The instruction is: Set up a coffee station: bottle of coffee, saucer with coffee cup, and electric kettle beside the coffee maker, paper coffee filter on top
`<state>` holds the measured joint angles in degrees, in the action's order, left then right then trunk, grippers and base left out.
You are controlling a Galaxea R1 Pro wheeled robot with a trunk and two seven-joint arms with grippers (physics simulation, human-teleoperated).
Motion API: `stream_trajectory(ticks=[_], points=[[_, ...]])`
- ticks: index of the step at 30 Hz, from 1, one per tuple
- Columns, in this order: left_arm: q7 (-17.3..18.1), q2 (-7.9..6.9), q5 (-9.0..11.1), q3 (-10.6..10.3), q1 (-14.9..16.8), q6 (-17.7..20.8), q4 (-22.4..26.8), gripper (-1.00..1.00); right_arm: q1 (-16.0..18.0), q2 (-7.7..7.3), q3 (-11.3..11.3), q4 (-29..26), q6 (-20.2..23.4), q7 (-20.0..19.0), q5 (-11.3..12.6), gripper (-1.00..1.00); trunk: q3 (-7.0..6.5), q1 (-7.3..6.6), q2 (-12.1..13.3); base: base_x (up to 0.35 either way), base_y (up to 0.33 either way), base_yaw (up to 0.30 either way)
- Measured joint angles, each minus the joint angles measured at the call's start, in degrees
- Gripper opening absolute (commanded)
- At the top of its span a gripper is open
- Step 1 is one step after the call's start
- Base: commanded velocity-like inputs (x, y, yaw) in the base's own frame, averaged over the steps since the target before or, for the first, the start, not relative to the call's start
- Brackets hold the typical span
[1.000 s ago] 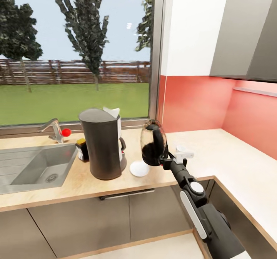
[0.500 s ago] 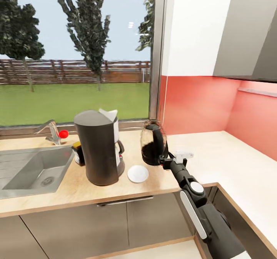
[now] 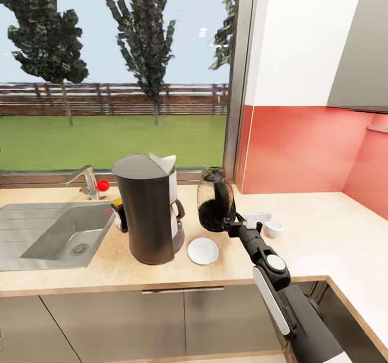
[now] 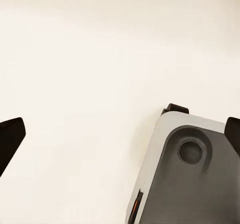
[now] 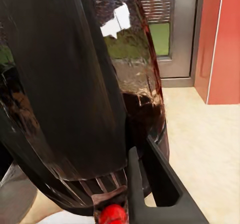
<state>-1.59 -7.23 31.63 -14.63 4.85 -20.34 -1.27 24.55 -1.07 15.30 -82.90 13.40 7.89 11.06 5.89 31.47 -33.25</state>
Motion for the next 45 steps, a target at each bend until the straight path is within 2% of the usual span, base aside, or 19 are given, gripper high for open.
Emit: stream_trajectory(ticks=[10,22,28,34,36,39,45], points=[[0.0,0.0,-0.01,-0.08,0.01,0.11,0.15,1.0,-0.01,-0.35,0.06,0.11,0.09,-0.1,-0.08,-1.0,0.01,-0.03,0.0,0.259,0.0,0.003],[0.0,0.0,-0.15,-0.09,0.0,0.09,0.15,1.0,-0.01,-0.35,0.1,0.59,0.07,-0.1,-0.23,-1.0,0.01,0.0,0.0,0.025,0.0,0.124],[0.0,0.0,-0.17,-0.08,0.01,0.07,0.16,1.0,-0.02,-0.41,0.05,3.08,-0.23,-0.21,-0.19,-1.0,0.01,-0.01,0.01,0.145,0.0,0.003],[0.0,0.0,-0.18,-0.08,0.0,0.02,0.16,1.0,-0.01,-0.36,0.01,11.16,-7.89,-0.33,-0.07,-1.0,0.01,0.0,0.0,0.017,0.0,0.0],[0.0,0.0,-0.16,-0.08,0.01,0.02,0.16,1.0,-0.01,-0.35,0.02,12.67,-8.44,-0.31,-0.05,-1.0,0.01,0.0,0.01,0.0,0.0,0.0],[0.0,0.0,-0.12,-0.08,0.01,0.02,0.16,1.0,-0.01,-0.33,0.1,16.0,-12.43,-0.29,-0.13,-1.0,0.01,0.0,0.0,0.03,0.0,0.0],[0.0,0.0,0.05,-0.09,0.01,0.04,0.24,1.0,-0.01,-0.19,0.32,18.28,-14.59,-0.28,-0.12,-1.0,0.01,-0.02,0.0,0.131,0.031,0.0]])
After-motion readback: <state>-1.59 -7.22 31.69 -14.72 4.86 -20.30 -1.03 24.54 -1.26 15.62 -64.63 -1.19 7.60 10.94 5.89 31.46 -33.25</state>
